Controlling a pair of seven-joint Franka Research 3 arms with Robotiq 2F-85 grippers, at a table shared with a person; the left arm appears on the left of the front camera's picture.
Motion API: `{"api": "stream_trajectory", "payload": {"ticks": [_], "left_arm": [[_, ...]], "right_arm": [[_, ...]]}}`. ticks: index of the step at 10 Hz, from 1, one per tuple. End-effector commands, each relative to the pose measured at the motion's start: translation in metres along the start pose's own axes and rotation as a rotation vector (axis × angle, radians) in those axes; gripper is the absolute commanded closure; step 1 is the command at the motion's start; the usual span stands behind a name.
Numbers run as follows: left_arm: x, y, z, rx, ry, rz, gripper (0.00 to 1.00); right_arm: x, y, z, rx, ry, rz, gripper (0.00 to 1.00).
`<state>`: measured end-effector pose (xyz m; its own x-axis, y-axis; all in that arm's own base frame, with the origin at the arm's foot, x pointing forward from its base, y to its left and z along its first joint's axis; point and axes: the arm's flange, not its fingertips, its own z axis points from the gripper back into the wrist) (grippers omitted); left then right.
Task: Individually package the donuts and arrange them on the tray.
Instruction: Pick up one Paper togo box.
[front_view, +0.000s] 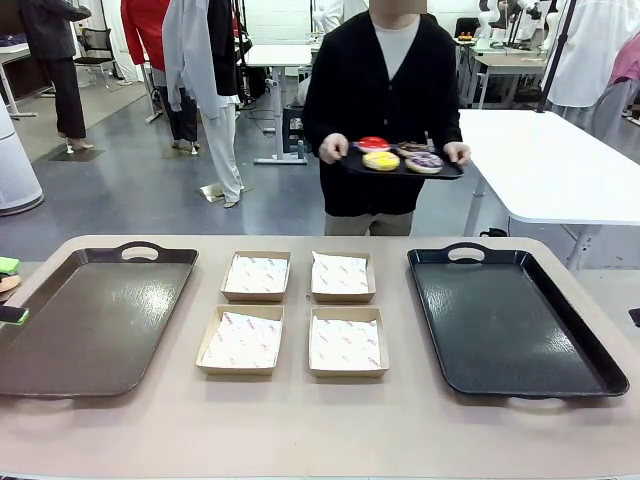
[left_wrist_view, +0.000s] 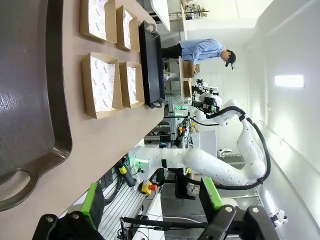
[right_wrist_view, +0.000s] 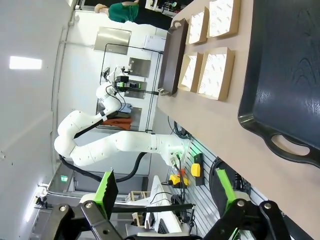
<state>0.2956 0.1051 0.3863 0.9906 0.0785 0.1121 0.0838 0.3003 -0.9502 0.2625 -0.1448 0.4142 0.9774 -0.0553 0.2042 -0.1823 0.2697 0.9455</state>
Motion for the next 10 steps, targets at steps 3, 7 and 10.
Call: {"api": "stream_trajectory", "payload": {"ticks": [3,7,10], "left_arm": [[-0.0010,-0.0032,-0.0002,-0.007,0.005,-0.007,0.00],[-0.0010,-0.0032,-0.0002,-0.007,0.005,-0.007,0.00],[-0.0010,-0.0032,-0.0002,-0.007,0.005,-0.007,0.00]], "right_arm": [[-0.0017,-0.0001,0.0009,0.008,0.002,-0.004,0.00],[-0.0017,-0.0001,0.0009,0.008,0.002,-0.004,0.00],[-0.0017,-0.0001,0.0009,0.008,0.002,-0.004,0.00]]}}
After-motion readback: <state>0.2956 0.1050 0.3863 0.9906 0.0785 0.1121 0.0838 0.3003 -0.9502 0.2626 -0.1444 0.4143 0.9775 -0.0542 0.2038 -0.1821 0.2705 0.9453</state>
